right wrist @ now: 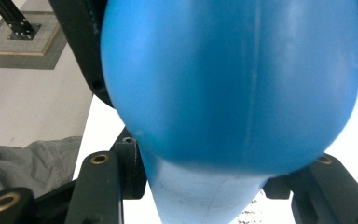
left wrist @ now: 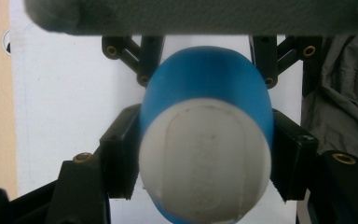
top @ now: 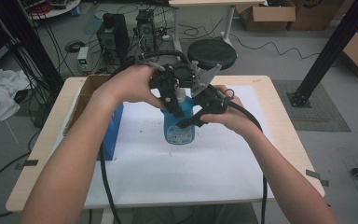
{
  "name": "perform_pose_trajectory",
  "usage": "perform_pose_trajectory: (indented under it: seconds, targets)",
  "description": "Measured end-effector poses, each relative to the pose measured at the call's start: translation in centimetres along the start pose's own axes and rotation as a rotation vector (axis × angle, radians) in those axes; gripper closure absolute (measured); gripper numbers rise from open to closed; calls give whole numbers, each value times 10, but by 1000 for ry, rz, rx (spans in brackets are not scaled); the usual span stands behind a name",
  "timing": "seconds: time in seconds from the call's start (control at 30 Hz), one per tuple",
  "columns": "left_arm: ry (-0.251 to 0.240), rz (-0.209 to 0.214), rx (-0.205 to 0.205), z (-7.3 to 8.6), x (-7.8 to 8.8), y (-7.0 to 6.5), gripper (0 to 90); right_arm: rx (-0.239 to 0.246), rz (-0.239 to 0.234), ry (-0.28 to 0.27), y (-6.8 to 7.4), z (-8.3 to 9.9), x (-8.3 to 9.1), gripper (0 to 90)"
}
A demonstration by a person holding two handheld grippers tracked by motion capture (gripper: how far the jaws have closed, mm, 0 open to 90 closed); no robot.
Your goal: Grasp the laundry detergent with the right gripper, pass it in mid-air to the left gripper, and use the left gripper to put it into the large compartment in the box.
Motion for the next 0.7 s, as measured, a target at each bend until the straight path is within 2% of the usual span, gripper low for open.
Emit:
perform_pose_trajectory:
  seconds: [0.03,0.17,0.3,0.33,0.4,0.47,0.5,0.53,0.57,0.6,0.63,0.67,0.7]
  targets:
    - [5,9,3,0,-1,0,382,0,1,3,0,0,-1,464]
    - [4,-1,-5,0,-1,1,384,2,8,8,-1,1,-1,461]
    - [-3,12,12,0,0,1,385,2,9,-1,-1,0,-2,448]
    - [-5,16,24,0,0,2,386,3,15,-4,-1,0,-2,434]
    - [-4,20,36,0,1,4,386,3,6,-19,0,-1,-2,327]
    - [1,14,78,3,5,7,386,-5,26,-14,0,-1,-3,297]
    - [1,14,78,3,5,7,386,-5,36,-6,-1,0,-3,282]
    - [13,6,110,6,10,10,387,-7,40,1,-2,2,-3,271]
    - [13,6,110,6,10,10,386,-16,47,1,-2,3,-2,250]
    - [18,0,151,9,14,13,386,-22,53,4,-3,4,-1,248]
    - [18,0,151,9,14,13,386,-22,53,4,-3,4,-1,248]
    - [27,0,190,12,19,16,386,-30,65,9,-5,8,3,240]
    - [27,0,190,12,19,16,386,-30,65,9,-5,8,3,240]
Point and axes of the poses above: each handheld gripper's, and its own axes: x roughly backward along the jaws, z roughly out of its underside, y roughly to its left, the point moved 6 cm from there along -x, roughly forward along the jaws, and after that the axes turned 10 degrees about y, right-handed, at the moved point
